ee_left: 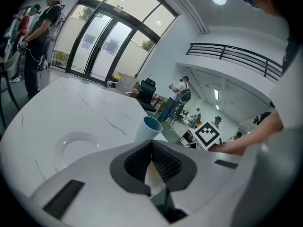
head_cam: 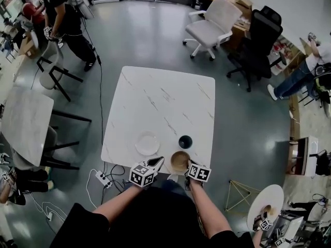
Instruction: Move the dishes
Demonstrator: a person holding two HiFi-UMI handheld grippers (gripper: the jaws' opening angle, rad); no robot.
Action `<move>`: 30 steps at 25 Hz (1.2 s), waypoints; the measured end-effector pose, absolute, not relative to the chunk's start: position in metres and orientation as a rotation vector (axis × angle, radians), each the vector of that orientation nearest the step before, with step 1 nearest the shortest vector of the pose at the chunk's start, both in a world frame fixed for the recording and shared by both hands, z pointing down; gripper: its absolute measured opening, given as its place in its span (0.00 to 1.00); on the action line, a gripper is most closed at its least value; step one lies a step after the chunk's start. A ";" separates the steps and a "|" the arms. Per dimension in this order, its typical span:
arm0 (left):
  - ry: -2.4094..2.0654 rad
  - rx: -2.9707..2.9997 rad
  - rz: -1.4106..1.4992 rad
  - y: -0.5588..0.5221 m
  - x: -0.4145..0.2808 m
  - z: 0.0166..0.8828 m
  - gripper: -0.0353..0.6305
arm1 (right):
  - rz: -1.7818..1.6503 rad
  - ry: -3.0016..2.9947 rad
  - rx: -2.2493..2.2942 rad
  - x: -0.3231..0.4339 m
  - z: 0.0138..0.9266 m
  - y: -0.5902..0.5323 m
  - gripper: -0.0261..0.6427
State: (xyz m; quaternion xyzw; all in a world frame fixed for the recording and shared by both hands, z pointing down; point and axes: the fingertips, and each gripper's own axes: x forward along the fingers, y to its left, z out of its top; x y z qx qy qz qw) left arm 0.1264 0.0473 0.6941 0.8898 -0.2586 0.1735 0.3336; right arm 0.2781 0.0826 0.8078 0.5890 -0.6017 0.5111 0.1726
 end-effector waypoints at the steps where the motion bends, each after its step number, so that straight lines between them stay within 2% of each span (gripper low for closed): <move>1: -0.683 2.321 0.451 0.049 0.128 0.695 0.08 | 1.449 -1.705 1.667 0.281 0.810 0.084 0.09; 18: -0.828 2.269 0.466 0.062 0.115 0.695 0.08 | 1.395 -1.753 1.598 0.294 0.819 0.082 0.09; 19: -0.832 2.271 0.461 0.063 0.116 0.693 0.08 | 1.397 -1.760 1.609 0.296 0.816 0.083 0.10; 22: -0.845 2.278 0.447 0.068 0.117 0.689 0.08 | 1.384 -1.768 1.658 0.307 0.804 0.088 0.22; 30: -0.930 2.242 0.407 0.069 0.087 0.692 0.08 | 1.185 -1.898 1.684 0.303 0.759 0.084 0.22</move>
